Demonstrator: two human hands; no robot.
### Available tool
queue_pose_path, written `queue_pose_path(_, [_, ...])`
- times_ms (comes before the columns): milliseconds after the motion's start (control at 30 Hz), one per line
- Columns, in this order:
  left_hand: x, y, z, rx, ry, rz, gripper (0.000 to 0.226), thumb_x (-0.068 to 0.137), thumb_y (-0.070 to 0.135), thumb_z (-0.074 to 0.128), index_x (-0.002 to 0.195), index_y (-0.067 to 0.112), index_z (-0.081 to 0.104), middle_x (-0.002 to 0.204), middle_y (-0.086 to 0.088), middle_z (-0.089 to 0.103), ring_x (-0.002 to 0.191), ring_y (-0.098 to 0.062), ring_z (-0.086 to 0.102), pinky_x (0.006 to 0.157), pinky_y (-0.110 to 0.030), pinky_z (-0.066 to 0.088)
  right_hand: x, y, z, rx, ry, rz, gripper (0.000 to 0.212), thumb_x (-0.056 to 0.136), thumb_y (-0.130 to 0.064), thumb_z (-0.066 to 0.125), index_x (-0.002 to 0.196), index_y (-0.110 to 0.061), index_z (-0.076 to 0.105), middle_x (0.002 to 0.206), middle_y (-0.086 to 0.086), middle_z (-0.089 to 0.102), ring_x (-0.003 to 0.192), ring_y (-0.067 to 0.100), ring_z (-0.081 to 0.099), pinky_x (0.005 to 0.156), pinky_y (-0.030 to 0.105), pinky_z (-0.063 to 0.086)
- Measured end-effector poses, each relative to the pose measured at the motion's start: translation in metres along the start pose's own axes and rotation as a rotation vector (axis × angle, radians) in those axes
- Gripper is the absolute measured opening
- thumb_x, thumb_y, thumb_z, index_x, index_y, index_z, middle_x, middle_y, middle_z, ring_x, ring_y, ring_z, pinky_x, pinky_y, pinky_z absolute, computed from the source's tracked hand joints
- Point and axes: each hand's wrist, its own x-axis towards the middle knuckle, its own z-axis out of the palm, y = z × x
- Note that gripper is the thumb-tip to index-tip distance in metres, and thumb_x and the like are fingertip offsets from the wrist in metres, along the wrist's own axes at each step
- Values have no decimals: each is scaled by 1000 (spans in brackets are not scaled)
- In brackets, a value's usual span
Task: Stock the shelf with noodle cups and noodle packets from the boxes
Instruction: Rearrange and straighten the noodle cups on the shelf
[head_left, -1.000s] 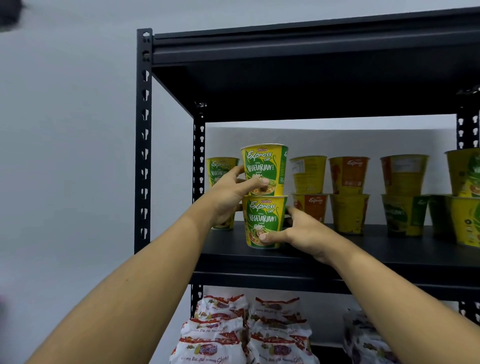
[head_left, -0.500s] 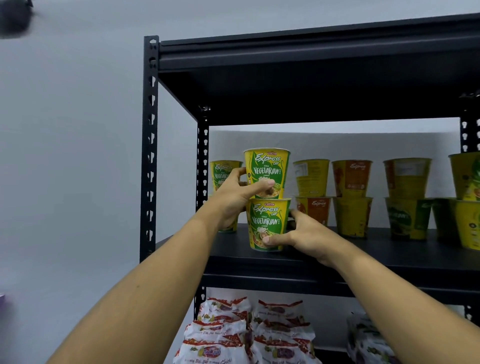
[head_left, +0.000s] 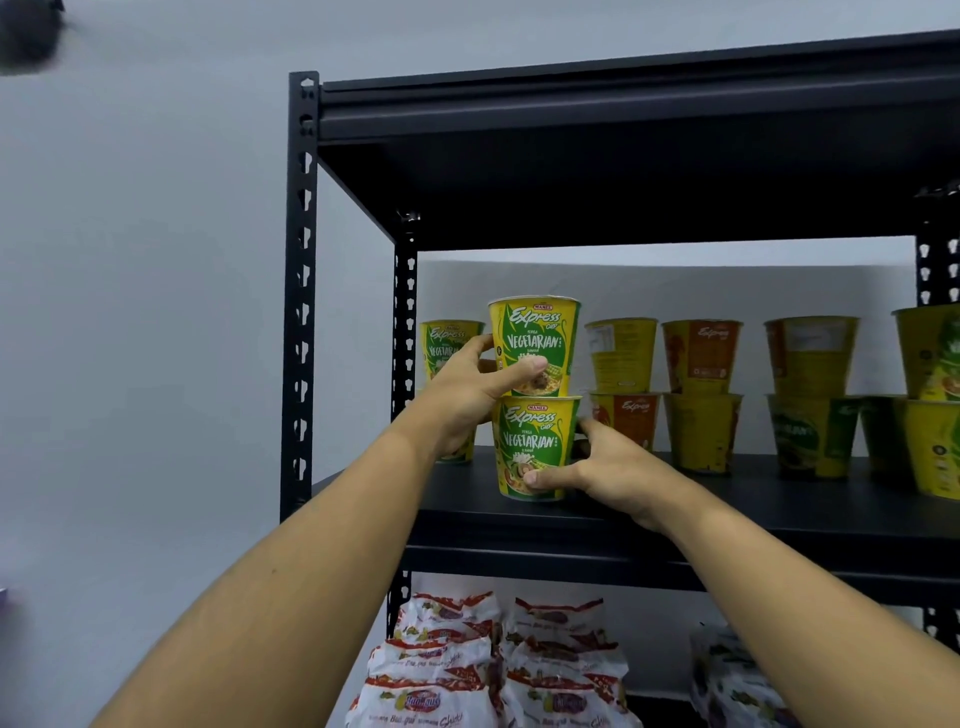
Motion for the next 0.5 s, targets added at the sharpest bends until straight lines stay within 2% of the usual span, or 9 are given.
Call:
queue_pose_path(133, [1, -3, -1, -4, 1, 4, 68, 83, 36, 85, 140, 22, 51, 122, -4, 72, 103, -19, 75, 89, -40, 57, 1, 1, -1, 1, 6, -3, 79, 68, -27, 94, 133, -31, 51, 121, -9, 67, 106, 7, 62, 78, 23, 46])
queue_pose_path(233, [-2, -8, -6, 42, -9, -11, 84, 82, 48, 82, 151, 24, 40, 134, -4, 65, 115, -20, 69, 95, -40, 54, 1, 1, -1, 8, 1, -5, 77, 68, -28, 94, 131, -32, 51, 121, -10, 67, 106, 7, 61, 78, 23, 46])
queue_pose_path(300, [-11, -15, -13, 165, -26, -21, 98, 79, 63, 78, 157, 27, 32, 143, -2, 56, 127, -20, 59, 105, -44, 47, 0, 1, -1, 13, -2, -9, 73, 69, -26, 94, 128, -33, 51, 119, -10, 67, 104, 5, 62, 78, 23, 46])
queue_pose_path(367, [-23, -25, -23, 311, -87, -35, 101, 77, 71, 72, 159, 29, 30, 147, 1, 51, 132, -18, 52, 108, -42, 45, 0, 0, -1, 11, 1, -10, 71, 69, -25, 93, 127, -32, 52, 118, -10, 68, 102, 6, 63, 78, 23, 47])
queue_pose_path(500, [-35, -45, -42, 590, -286, -95, 100, 70, 84, 71, 153, 38, 41, 150, 11, 51, 136, -11, 49, 117, -44, 41, 0, -1, 1, 9, 12, -7, 76, 71, -26, 92, 134, -28, 50, 111, -14, 65, 97, 2, 60, 73, 21, 44])
